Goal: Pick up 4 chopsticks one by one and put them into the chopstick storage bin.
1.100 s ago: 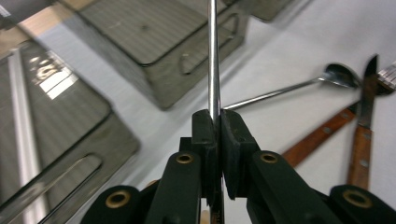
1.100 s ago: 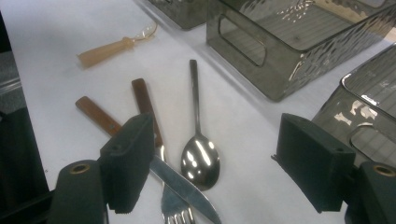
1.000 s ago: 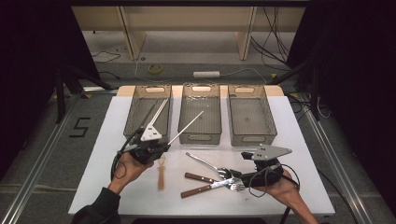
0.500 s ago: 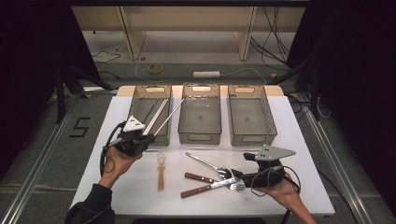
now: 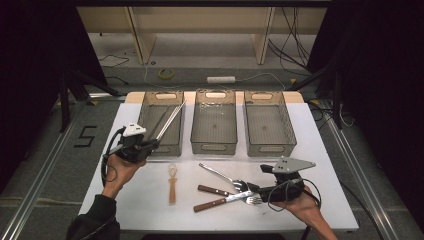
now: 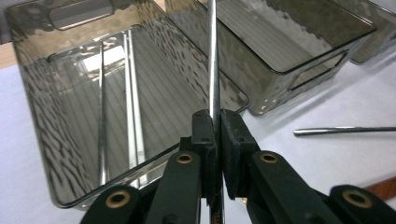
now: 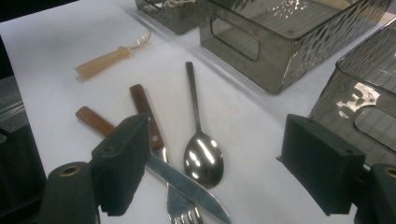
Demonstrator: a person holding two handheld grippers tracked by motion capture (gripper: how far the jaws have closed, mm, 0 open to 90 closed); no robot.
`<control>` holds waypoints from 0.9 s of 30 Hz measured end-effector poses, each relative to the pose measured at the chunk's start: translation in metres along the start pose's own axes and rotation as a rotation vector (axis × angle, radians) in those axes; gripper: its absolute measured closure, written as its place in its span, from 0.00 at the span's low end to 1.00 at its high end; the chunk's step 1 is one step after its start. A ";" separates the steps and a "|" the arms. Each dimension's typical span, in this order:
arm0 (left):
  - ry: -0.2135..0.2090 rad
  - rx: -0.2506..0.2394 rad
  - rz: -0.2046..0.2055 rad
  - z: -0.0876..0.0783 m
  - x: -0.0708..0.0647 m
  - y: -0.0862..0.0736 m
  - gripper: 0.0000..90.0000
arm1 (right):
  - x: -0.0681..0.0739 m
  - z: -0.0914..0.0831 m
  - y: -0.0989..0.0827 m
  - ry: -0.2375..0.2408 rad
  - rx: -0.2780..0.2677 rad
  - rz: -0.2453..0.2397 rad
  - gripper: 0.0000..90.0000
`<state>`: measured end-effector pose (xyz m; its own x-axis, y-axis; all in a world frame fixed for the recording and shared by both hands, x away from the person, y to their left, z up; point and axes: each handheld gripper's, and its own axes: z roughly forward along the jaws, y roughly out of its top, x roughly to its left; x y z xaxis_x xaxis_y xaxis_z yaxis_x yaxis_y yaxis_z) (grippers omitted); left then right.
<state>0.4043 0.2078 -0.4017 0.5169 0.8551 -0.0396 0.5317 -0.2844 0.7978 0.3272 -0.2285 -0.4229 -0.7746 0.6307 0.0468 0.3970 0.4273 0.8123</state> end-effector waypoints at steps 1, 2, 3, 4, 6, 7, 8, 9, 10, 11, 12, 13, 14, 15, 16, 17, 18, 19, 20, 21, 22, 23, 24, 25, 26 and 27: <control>0.002 -0.002 -0.005 0.000 0.001 0.000 0.94 | 0.000 0.000 0.000 0.002 -0.001 -0.001 0.27; 0.005 -0.002 -0.010 0.000 0.003 0.000 0.94 | 0.000 0.001 0.000 0.002 0.001 -0.002 0.27; 0.007 -0.002 -0.013 0.001 0.004 0.000 0.94 | 0.000 0.001 0.000 0.000 0.000 -0.001 0.27; 0.008 -0.001 -0.014 0.001 0.005 0.001 0.94 | 0.000 0.001 0.000 0.000 0.000 -0.002 0.26; 0.012 -0.005 -0.022 0.002 0.007 0.001 0.94 | 0.000 0.001 0.000 0.003 0.001 0.000 0.26; 0.014 -0.006 -0.026 0.002 0.008 0.002 0.94 | 0.000 0.001 0.000 0.003 0.000 0.002 0.26; 0.017 -0.006 -0.029 0.002 0.009 0.002 0.94 | 0.000 0.001 0.000 0.005 0.001 0.003 0.25; 0.018 -0.007 -0.030 0.002 0.010 0.003 0.94 | 0.000 0.001 0.000 0.006 0.001 0.004 0.25; 0.021 -0.009 -0.033 0.003 0.011 0.004 0.94 | 0.000 0.002 0.000 0.003 0.000 0.003 0.25; 0.023 -0.012 -0.037 0.003 0.013 0.004 0.94 | 0.000 0.002 0.000 0.003 0.000 0.003 0.25; 0.024 -0.014 -0.040 0.003 0.014 0.005 0.94 | 0.000 0.002 0.000 0.004 0.000 0.004 0.25; 0.026 -0.013 -0.040 0.004 0.015 0.006 0.94 | 0.001 0.002 0.000 0.004 0.000 0.006 0.25; 0.028 -0.014 -0.042 0.004 0.017 0.007 0.94 | 0.001 0.002 0.000 0.004 0.001 0.006 0.24; 0.030 -0.017 -0.046 0.005 0.018 0.008 0.94 | 0.001 0.002 0.000 0.005 0.004 0.006 0.24; 0.033 -0.016 -0.045 0.005 0.019 0.008 0.94 | 0.001 0.002 0.000 0.005 0.003 0.005 0.24; 0.034 -0.020 -0.049 0.006 0.021 0.009 0.94 | 0.001 0.003 0.000 0.006 0.003 0.007 0.24; 0.037 -0.020 -0.053 0.007 0.022 0.010 0.94 | 0.001 0.003 0.000 0.007 0.003 0.004 0.24; 0.038 -0.020 -0.054 0.007 0.023 0.010 0.94 | 0.001 0.003 0.000 0.008 0.003 0.004 0.24; 0.041 -0.021 -0.056 0.008 0.024 0.011 0.94 | 0.001 0.003 0.000 0.008 0.003 0.006 0.24; 0.041 -0.022 -0.056 0.009 0.025 0.011 0.94 | 0.001 0.003 0.000 0.008 0.003 0.005 0.24; 0.043 -0.018 -0.051 0.009 0.026 0.012 0.94 | 0.001 0.003 0.000 0.008 0.003 0.005 0.24; 0.049 -0.020 -0.055 0.010 0.027 0.013 0.94 | 0.001 0.003 0.000 0.008 0.003 0.005 0.24; 0.051 -0.022 -0.059 0.010 0.028 0.013 0.94 | 0.001 0.003 0.000 0.008 0.003 0.006 0.24; 0.053 -0.022 -0.058 0.011 0.030 0.014 0.94 | 0.001 0.003 0.000 0.010 0.003 0.006 0.24; 0.055 -0.023 -0.060 0.011 0.031 0.015 0.94 | 0.001 0.004 0.000 0.010 0.003 0.005 0.24; 0.056 -0.026 -0.065 0.012 0.032 0.016 0.94 | 0.001 0.004 0.000 0.009 0.004 0.006 0.24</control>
<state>0.4377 0.2257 -0.3972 0.4431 0.8946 -0.0581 0.5445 -0.2170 0.8102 0.3284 -0.2256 -0.4252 -0.7769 0.6271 0.0571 0.4034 0.4261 0.8098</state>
